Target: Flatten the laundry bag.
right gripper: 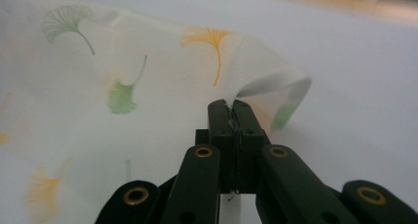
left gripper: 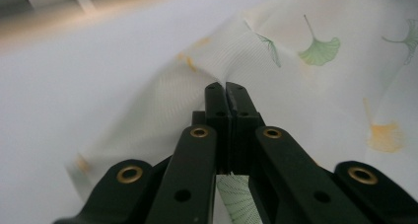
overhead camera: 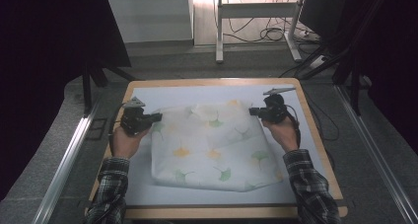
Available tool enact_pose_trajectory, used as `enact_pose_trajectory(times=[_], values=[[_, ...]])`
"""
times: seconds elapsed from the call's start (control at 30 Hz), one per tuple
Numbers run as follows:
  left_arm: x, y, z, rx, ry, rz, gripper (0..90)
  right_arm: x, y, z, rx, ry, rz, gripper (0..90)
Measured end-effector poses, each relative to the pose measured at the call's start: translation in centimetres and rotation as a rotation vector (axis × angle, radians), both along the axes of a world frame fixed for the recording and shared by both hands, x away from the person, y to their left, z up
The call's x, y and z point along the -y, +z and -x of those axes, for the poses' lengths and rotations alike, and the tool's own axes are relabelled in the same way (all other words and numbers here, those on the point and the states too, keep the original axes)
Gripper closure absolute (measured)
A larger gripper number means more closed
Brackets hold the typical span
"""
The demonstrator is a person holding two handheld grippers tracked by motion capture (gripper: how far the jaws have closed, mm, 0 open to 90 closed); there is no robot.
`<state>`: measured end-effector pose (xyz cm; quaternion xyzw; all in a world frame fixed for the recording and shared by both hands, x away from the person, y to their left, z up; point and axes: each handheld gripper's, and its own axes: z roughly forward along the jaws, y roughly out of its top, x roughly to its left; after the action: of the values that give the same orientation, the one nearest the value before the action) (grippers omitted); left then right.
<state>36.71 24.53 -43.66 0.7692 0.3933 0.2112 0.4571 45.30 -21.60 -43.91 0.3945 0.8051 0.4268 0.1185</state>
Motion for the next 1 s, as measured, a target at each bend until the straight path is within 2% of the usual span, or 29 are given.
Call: enact_pose_trajectory(times=[0.03, 0.07, 0.1, 0.13, 0.17, 0.2, 0.23, 0.27, 0.3, 0.33, 0.37, 0.4, 0.43, 0.47, 0.5, 0.53, 0.57, 0.6, 0.67, 0.7, 0.73, 0.8, 0.83, 0.9, 1.0], values=[[-0.2, 2.1, 1.4, 0.092, 0.011, 0.010, 89.4, 0.2, 1.7, 1.0, 0.047, 0.003, -0.013, 88.4], [-0.4, 3.4, 2.4, 0.146, 0.019, 0.011, 89.3, 0.7, 3.7, 2.2, 0.118, 0.004, -0.013, 88.4], [-0.6, 4.3, 2.9, 0.160, 0.011, 0.016, 89.3, 1.1, 5.1, 3.1, 0.169, 0.002, -0.015, 88.4], [-0.6, 4.4, 2.9, 0.112, -0.014, 0.034, 89.0, 1.6, 6.0, 3.7, 0.198, -0.003, -0.017, 88.4], [-0.6, 4.0, 2.5, 0.049, -0.029, 0.035, 87.7, 2.1, 6.5, 3.9, 0.195, -0.007, -0.025, 88.4], [-0.4, 2.8, 1.8, -0.028, -0.020, 0.009, 86.1, 2.5, 6.4, 3.9, 0.174, -0.014, -0.027, 88.0], [-0.1, 1.0, 1.1, -0.094, -0.005, -0.030, 85.8, 2.8, 5.6, 3.6, 0.116, -0.020, -0.019, 87.6], [0.3, -1.3, 0.0, -0.199, 0.000, -0.047, 83.4, 2.9, 4.1, 3.2, 0.044, -0.017, 0.015, 86.8], [0.5, -3.7, -1.1, -0.289, -0.010, -0.066, 75.4, 3.0, 2.3, 2.8, -0.006, -0.029, 0.060, 83.5], [0.7, -5.7, -1.7, -0.332, 0.005, -0.093, 65.6, 3.1, 0.5, 2.6, -0.052, -0.046, 0.104, 77.6], [0.6, -7.0, -2.1, -0.362, 0.020, -0.133, 57.6, 3.4, -1.2, 2.4, -0.088, -0.061, 0.123, 72.1], [0.4, -7.4, -2.4, -0.377, 0.040, -0.160, 46.8, 3.9, -2.5, 2.3, -0.109, -0.078, 0.106, 66.6], [0.0, -7.1, -2.2, -0.353, 0.071, -0.146, 36.7, 4.6, -3.4, 2.4, -0.118, -0.094, 0.067, 61.2], [-0.7, -6.1, -1.6, -0.310, 0.096, -0.080, 32.0, 5.3, -3.9, 2.5, -0.126, -0.104, 0.031, 56.7], [-1.1, -5.6, -1.3, -0.287, 0.105, -0.026, 29.0, 6.0, -3.8, 2.6, -0.137, -0.113, 0.030, 52.2], [-1.5, -5.1, -0.7, -0.276, 0.106, 0.035, 26.0, 6.4, -3.6, 2.8, -0.121, -0.123, 0.038, 49.4], [-1.6, -4.9, -0.1, -0.283, 0.080, 0.081, 23.6, 6.9, -3.3, 3.2, -0.090, -0.133, 0.042, 47.5], [-1.4, -5.0, 0.5, -0.299, 0.050, 0.082, 22.8, 7.4, -3.1, 3.7, -0.080, -0.132, 0.025, 46.1], [-0.5, -5.9, 1.7, -0.328, 0.022, 0.016, 23.3, 7.9, -3.6, 4.4, -0.094, -0.121, 0.022, 45.5], [-0.2, -6.3, 2.1, -0.333, 0.014, -0.005, 25.3, 8.0, -4.0, 4.7, -0.109, -0.114, 0.040, 46.2], [0.0, -6.8, 2.6, -0.357, -0.006, -0.012, 28.3, 7.9, -4.4, 4.9, -0.117, -0.111, 0.057, 47.3], [0.6, -7.7, 3.3, -0.401, -0.035, 0.006, 28.4, 7.7, -5.2, 5.3, -0.131, -0.105, 0.095, 48.4], [0.9, -8.0, 3.6, -0.416, -0.045, -0.004, 27.9, 7.5, -5.5, 5.4, -0.137, -0.099, 0.107, 48.3], [1.7, -8.6, 4.4, -0.429, -0.050, -0.039, 26.4, 7.0, -5.8, 5.5, -0.143, -0.083, 0.125, 46.1], [2.3, -8.8, 5.5, -0.439, -0.072, -0.070, 26.1, 6.1, -6.0, 5.9, -0.136, -0.068, 0.178, 44.9]])
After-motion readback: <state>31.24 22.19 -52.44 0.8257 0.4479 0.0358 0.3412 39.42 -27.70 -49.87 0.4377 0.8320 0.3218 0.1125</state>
